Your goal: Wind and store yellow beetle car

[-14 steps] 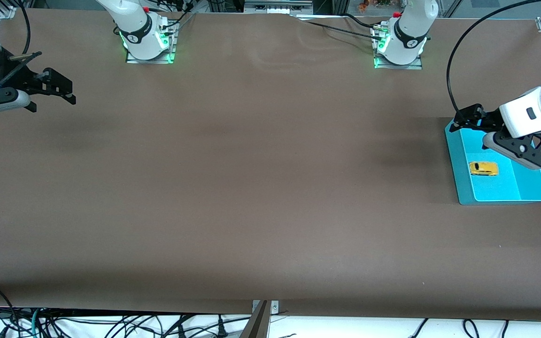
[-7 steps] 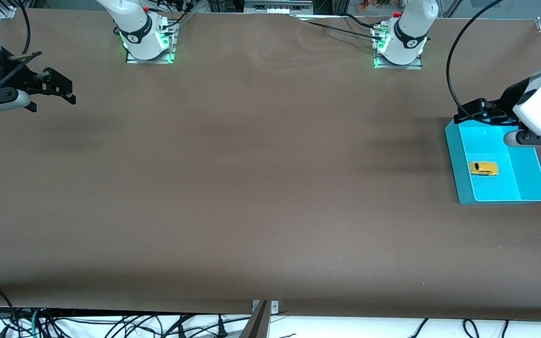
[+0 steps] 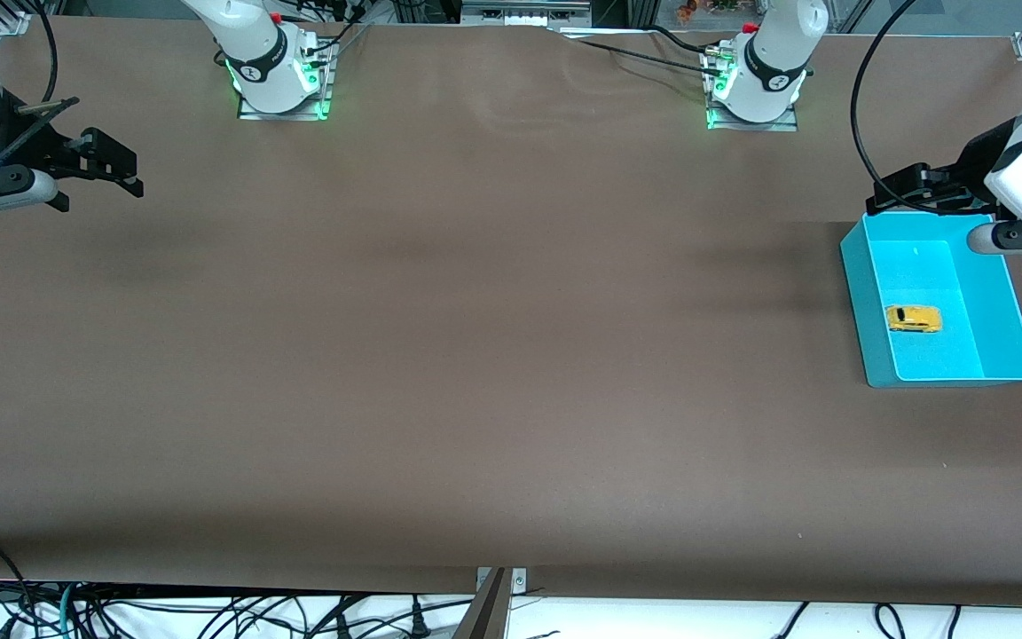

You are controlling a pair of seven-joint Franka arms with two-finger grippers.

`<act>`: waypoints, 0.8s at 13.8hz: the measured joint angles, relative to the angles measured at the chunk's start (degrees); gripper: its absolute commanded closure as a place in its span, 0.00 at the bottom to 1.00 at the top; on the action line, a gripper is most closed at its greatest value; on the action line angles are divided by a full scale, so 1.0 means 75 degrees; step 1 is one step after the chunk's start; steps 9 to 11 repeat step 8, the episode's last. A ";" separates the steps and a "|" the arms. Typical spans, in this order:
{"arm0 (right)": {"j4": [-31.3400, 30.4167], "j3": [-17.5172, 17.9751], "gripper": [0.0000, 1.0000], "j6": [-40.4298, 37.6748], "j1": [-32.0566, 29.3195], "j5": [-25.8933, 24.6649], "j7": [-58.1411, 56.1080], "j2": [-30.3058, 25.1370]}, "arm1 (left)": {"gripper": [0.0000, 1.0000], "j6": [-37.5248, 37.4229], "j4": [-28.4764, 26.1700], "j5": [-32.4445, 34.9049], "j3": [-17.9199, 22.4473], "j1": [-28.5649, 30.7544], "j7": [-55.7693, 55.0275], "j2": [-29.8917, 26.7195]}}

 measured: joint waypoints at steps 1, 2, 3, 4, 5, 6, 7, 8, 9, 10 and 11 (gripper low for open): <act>0.0000 0.0000 0.00 0.0000 0.0000 0.0000 0.0000 0.0000 | 0.00 -0.0009 -0.0002 0.0000 0.0040 0.0000 0.0000 0.0000; 0.0000 0.0000 0.00 -0.0001 0.0000 0.0000 0.0000 0.0000 | 0.00 -0.0012 -0.0003 0.0000 0.0058 -0.0001 0.0000 0.0002; 0.0000 0.0000 0.00 -0.0003 0.0000 0.0000 0.0000 0.0000 | 0.00 -0.0012 -0.0003 0.0000 0.0061 -0.0001 0.0000 0.0010; 0.0000 0.0000 0.00 -0.0004 0.0000 0.0000 -0.0001 0.0000 | 0.00 -0.0012 -0.0003 0.0000 0.0061 -0.0002 0.0000 0.0025; 0.0000 0.0000 0.00 -0.0005 0.0000 0.0000 -0.0002 0.0000 | 0.00 -0.0012 -0.0003 0.0000 0.0061 -0.0002 0.0000 0.0056; 0.0000 0.0000 0.00 -0.0007 0.0000 0.0000 -0.0002 0.0000 | 0.00 -0.0011 -0.0003 0.0000 0.0061 -0.0002 0.0001 0.0091; 0.0000 0.0000 0.00 -0.0008 0.0000 0.0000 -0.0002 0.0000 | 0.00 -0.0011 -0.0003 0.0000 0.0061 -0.0003 0.0002 0.0114; 0.0000 0.0000 0.00 -0.0008 0.0000 0.0000 -0.0002 0.0001 | 0.00 -0.0010 -0.0003 0.0000 0.0061 -0.0006 0.0002 0.0127; 0.0000 0.0000 0.00 -0.0008 0.0000 0.0000 -0.0002 0.0001 | 0.00 -0.0010 -0.0003 0.0000 0.0061 -0.0006 0.0002 0.0127; 0.0000 0.0000 0.00 -0.0008 0.0000 0.0000 -0.0002 0.0001 | 0.00 -0.0010 -0.0003 0.0000 0.0061 -0.0006 0.0002 0.0127; 0.0000 0.0000 0.00 -0.0008 0.0000 0.0000 -0.0002 0.0001 | 0.00 -0.0010 -0.0003 0.0000 0.0061 -0.0006 0.0002 0.0127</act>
